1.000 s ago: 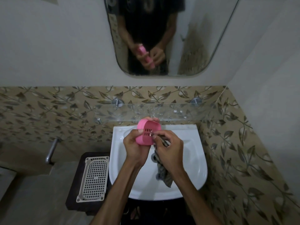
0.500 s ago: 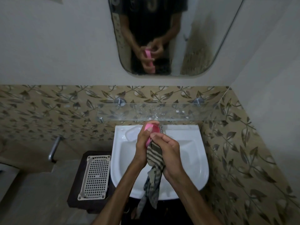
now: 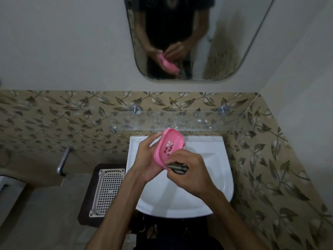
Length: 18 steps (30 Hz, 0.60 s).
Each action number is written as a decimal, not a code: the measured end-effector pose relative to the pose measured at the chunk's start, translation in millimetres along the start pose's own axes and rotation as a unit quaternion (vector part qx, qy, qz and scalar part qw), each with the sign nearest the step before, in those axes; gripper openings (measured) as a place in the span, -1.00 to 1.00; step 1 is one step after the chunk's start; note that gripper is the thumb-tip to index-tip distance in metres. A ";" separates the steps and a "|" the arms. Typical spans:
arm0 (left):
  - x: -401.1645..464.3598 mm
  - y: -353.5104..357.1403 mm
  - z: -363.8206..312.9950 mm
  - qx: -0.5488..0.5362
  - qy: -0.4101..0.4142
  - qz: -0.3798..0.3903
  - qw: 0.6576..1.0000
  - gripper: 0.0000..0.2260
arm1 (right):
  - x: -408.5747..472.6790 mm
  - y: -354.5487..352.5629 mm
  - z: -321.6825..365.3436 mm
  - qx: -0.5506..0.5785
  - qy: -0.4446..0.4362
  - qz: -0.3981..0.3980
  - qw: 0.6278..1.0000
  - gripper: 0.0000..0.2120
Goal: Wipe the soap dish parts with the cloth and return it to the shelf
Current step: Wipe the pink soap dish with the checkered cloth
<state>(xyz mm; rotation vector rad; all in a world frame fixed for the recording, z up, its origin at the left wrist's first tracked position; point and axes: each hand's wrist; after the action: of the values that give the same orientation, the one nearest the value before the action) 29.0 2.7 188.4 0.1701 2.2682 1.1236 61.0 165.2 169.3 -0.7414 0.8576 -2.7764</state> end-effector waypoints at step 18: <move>9.3 11.8 11.3 -0.076 0.042 -0.052 0.995 -0.41 | 4.3 8.9 11.0 -0.063 0.030 -0.069 0.995 -0.79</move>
<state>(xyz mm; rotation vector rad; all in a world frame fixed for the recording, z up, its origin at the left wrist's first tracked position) 26.1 21.3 187.9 -0.0564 2.2238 1.2632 62.6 151.3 173.9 -0.7695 1.0397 -2.9008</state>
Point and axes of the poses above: each hand's wrist, its own x-axis towards the middle knuckle, its own y-axis out of the palm, z = x × y, and after that the axes turned 6 degrees about -x, right-handed
